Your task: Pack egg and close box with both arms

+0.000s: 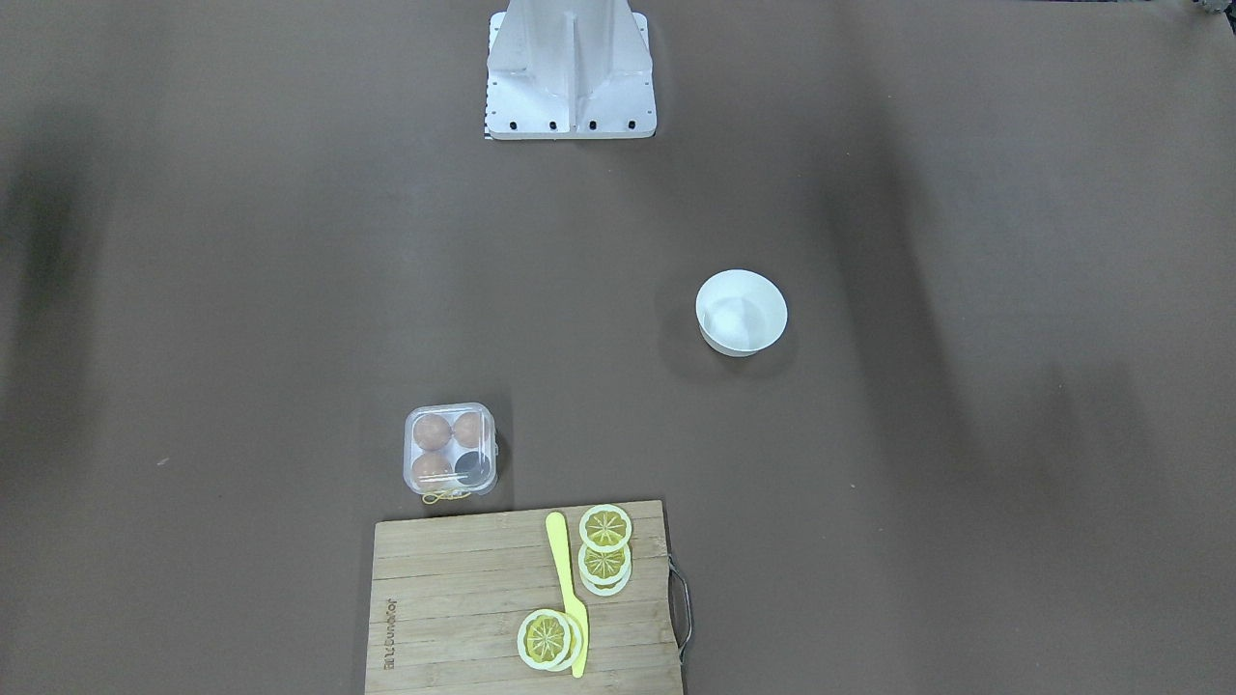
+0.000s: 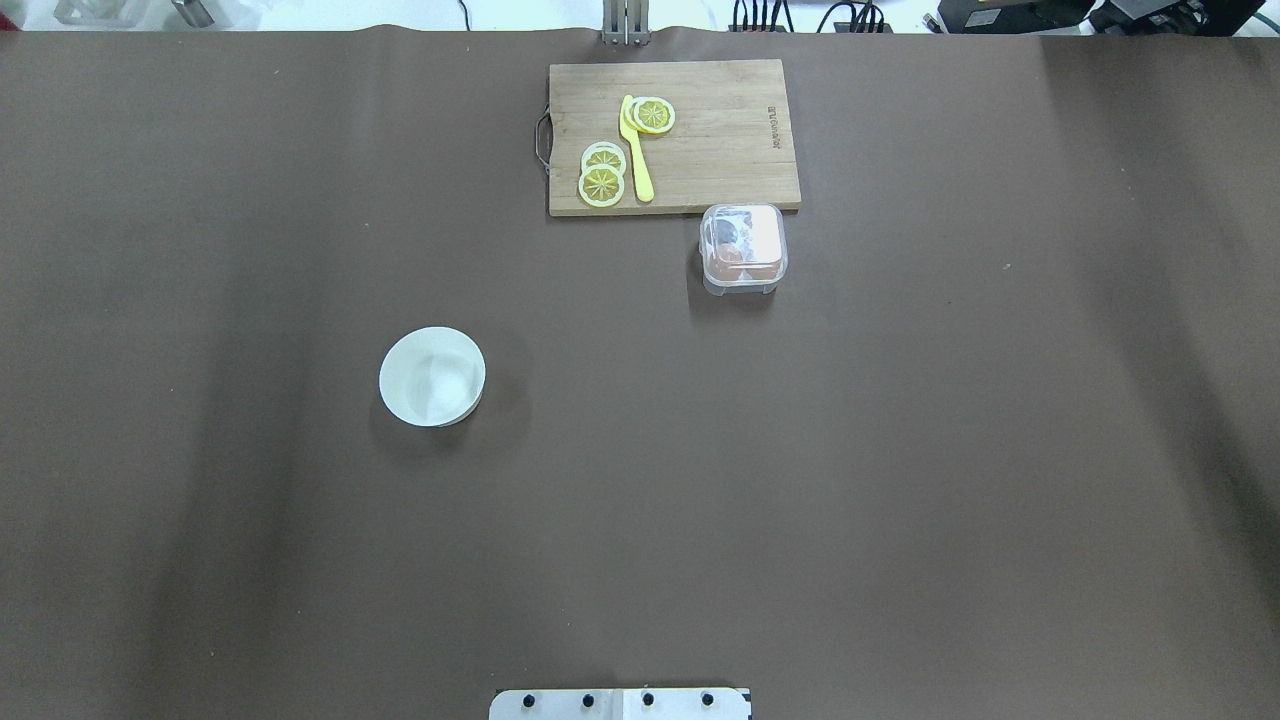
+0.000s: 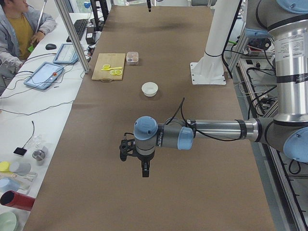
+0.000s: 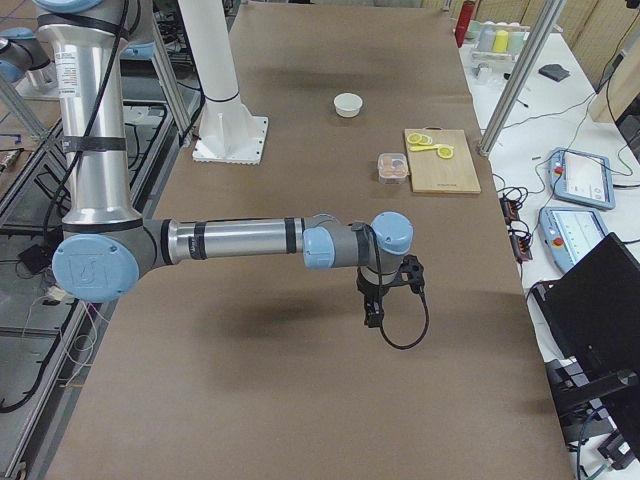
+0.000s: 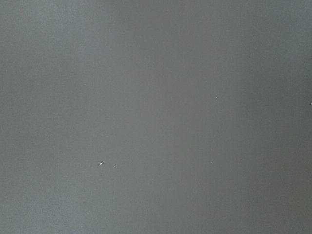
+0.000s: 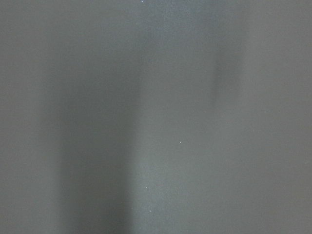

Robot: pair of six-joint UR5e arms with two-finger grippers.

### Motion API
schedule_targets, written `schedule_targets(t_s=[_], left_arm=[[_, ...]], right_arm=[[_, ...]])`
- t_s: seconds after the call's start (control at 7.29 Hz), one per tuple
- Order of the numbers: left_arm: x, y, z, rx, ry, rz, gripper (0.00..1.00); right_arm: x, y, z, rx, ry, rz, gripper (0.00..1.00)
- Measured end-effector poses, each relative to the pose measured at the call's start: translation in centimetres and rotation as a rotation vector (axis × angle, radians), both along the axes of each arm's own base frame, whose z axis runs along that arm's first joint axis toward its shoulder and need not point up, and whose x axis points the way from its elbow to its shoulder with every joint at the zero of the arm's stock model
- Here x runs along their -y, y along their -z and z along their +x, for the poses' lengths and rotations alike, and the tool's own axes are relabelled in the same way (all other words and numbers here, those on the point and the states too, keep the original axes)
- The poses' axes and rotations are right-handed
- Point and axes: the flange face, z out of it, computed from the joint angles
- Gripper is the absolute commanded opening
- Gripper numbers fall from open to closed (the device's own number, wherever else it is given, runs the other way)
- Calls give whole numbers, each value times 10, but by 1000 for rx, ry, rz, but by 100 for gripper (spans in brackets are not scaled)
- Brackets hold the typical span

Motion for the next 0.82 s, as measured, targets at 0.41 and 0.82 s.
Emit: schedule_targets(t_s=[0.41,0.82], left_arm=[[4,2,0,-1,-1,8,98],[11,8,0,-1,-1,20,98]], right_arm=[[3,2,0,-1,-2,2,100],[3,3,1,-1,-4,5,100]])
